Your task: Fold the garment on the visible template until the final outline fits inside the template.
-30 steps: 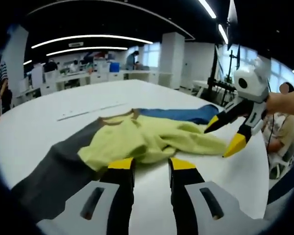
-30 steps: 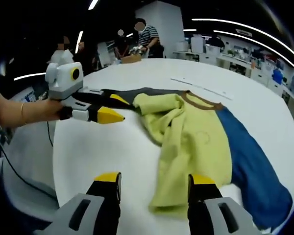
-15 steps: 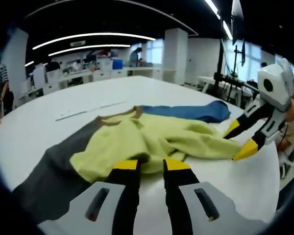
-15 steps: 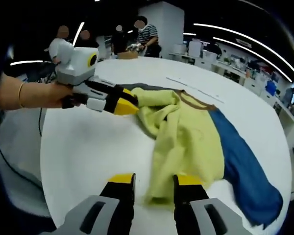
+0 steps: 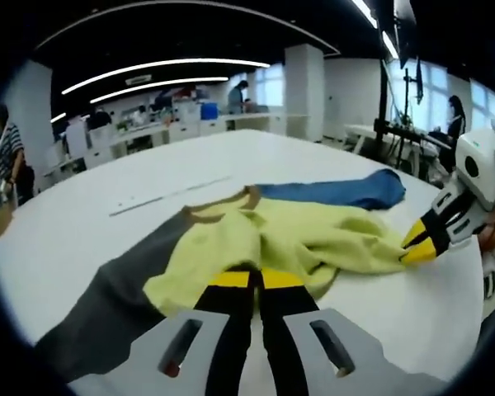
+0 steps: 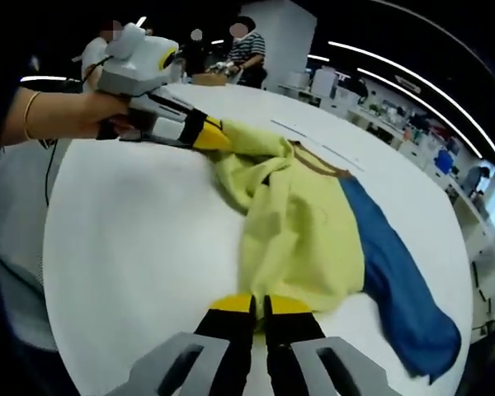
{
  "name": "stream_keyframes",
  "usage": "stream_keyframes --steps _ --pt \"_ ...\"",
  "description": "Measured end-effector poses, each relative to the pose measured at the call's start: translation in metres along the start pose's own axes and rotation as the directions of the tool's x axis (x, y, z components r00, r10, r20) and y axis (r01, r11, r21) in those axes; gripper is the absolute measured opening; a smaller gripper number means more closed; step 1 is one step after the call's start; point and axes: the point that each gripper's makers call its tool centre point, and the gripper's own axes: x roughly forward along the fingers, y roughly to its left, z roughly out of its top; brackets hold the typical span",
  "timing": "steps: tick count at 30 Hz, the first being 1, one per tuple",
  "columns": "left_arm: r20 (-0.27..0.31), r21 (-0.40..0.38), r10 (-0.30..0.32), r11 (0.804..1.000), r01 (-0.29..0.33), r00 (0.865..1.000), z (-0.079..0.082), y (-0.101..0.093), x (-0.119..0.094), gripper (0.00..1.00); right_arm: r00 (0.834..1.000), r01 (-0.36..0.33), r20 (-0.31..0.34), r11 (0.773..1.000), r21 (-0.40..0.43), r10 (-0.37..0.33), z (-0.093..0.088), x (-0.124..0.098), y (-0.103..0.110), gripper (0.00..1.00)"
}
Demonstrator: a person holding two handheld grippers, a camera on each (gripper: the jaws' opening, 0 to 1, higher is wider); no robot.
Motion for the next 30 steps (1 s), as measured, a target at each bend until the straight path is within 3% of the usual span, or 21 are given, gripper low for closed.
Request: stream_keyframes --steps 8,15,19,23,30 --pt "0.001 -0.019 -0.016 1.000 0.016 1.000 0.015 0.013 -0.026 0.00 0.998 -0.012 0.055 1.000 0.007 0.012 0.022 -0.026 -0.014 0.00" --pt "0.001 -0.093 -0.010 0.996 0.010 1.000 0.023 0.027 -0.044 0.00 0.995 0.032 0.097 0.999 -0.004 -0.031 0.051 -0.042 -0.048 0.00" --pt "-0.006 -0.114 -0.003 0.993 0.002 1.000 0.022 0.035 -0.044 0.00 0.993 0.067 0.102 0.997 -0.023 -0.064 0.062 -0.039 -0.072 0.00" --pt "-0.009 -0.086 0.021 0.996 -0.022 1.000 0.023 0.043 -0.039 0.00 0.988 0.122 0.101 0.992 -0.026 -0.119 0.073 -0.031 -0.103 0.00" --pt "0.010 -0.101 0.058 0.993 -0.057 0.998 0.027 0.064 -0.025 0.00 0.987 0.142 0.072 0.990 0.001 -0.142 0.073 -0.007 -0.132 0.00"
